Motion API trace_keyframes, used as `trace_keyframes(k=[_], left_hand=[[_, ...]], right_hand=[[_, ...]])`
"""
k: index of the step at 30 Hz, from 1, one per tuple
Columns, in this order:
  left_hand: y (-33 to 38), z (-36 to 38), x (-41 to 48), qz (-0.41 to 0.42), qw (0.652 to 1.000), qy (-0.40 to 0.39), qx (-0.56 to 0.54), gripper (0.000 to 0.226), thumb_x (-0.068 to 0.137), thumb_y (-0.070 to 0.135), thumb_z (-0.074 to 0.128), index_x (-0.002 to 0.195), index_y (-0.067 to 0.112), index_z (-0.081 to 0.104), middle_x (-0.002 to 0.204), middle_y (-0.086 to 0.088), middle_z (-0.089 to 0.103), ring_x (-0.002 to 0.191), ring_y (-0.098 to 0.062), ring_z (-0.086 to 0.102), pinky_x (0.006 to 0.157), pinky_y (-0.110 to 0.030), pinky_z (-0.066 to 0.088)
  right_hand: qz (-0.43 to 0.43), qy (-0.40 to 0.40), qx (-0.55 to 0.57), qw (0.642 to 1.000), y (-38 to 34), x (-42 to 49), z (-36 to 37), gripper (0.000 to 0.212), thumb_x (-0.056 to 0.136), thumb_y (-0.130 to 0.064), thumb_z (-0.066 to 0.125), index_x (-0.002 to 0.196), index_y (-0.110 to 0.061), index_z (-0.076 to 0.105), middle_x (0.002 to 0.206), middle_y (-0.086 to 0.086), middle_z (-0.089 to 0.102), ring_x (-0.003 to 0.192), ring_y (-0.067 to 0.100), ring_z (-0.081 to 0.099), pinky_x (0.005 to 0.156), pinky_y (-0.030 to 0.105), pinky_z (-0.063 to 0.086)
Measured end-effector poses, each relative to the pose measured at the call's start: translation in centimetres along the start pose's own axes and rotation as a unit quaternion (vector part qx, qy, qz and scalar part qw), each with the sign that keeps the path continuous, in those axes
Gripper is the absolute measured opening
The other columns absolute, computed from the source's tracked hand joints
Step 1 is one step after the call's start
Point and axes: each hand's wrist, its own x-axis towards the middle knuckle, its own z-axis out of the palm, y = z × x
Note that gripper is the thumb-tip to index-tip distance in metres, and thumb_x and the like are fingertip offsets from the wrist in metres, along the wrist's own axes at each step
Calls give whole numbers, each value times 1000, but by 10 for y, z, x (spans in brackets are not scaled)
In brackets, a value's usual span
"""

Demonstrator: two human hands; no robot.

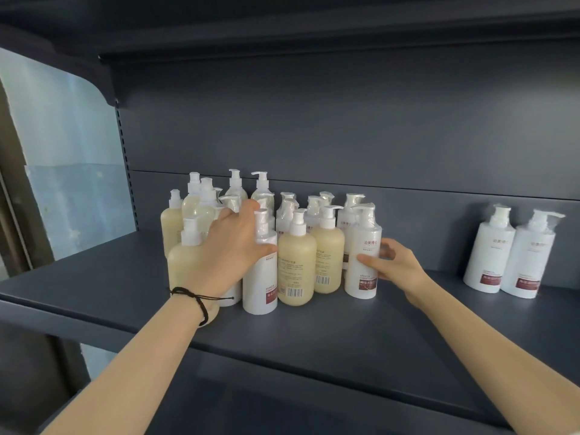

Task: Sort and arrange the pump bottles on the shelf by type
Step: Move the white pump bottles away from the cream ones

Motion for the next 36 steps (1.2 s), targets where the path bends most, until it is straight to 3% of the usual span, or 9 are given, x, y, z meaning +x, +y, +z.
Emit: trace_keyframes(k=[5,7,10,14,19,23,28,32,36], left_hand=[[12,-10,-20,38,998,-9,-50,65,71,36,79,123,24,41,82,16,41,100,-18,49,76,-35,44],[19,-12,-27,57,996,-19,-73,67,72,37,79,126,28,41,86,19,43,97,-8,49,72,-24,42],[20,-7,-36,43,973,-67,-219,77,71,27,82,130,39,35,102,22,51,92,13,50,73,-6,38],[9,15,-55,-49,920,-111,-373,102,67,11,84,137,45,19,123,11,45,111,0,51,84,-18,45],[10,37,-67,-127,925,-136,-332,76,66,19,86,125,28,40,115,7,57,103,-8,57,91,-32,48],[32,52,-58,-129,910,-161,-360,69,65,16,86,119,23,45,109,13,60,99,-2,58,82,-24,48],[89,96,-44,-99,889,-216,-390,59,67,10,84,115,22,51,110,8,64,98,-3,62,84,-24,51],[143,136,-32,-85,883,-248,-390,62,69,15,83,119,19,46,114,7,61,104,-8,59,87,-27,48],[189,174,-14,-78,884,-262,-379,60,72,16,81,118,22,43,119,4,58,109,-13,57,96,-35,48]], right_hand=[[-10,2,11,1000,-2,-27,-13,44,76,-26,80,114,-23,60,111,-3,68,104,19,66,92,44,54],[-16,0,13,1000,-2,-40,-18,43,77,-26,79,115,-23,59,110,-3,68,103,17,66,92,41,54],[-25,-22,15,999,-3,-57,-25,41,80,-25,77,117,-23,58,110,-3,69,104,16,66,91,38,54],[-35,-38,10,999,-3,-72,-29,42,81,-25,75,118,-24,57,112,-3,67,103,15,65,91,37,53],[-46,-12,12,999,-3,-83,-33,41,80,-23,77,115,-23,58,108,-4,67,97,13,66,85,32,54],[-51,-4,-2,999,-2,-88,-47,41,78,-24,79,113,-24,58,108,-5,68,95,13,67,85,33,56],[-35,57,-6,998,9,-91,-95,44,76,-22,80,113,-22,57,106,-5,67,94,12,67,80,27,54],[-16,118,-34,992,20,-91,-149,45,77,-23,79,114,-24,54,104,-7,63,91,6,62,73,21,49],[6,134,-62,989,32,-77,-197,49,75,-29,80,117,-25,55,108,-5,64,95,8,62,78,25,49]])
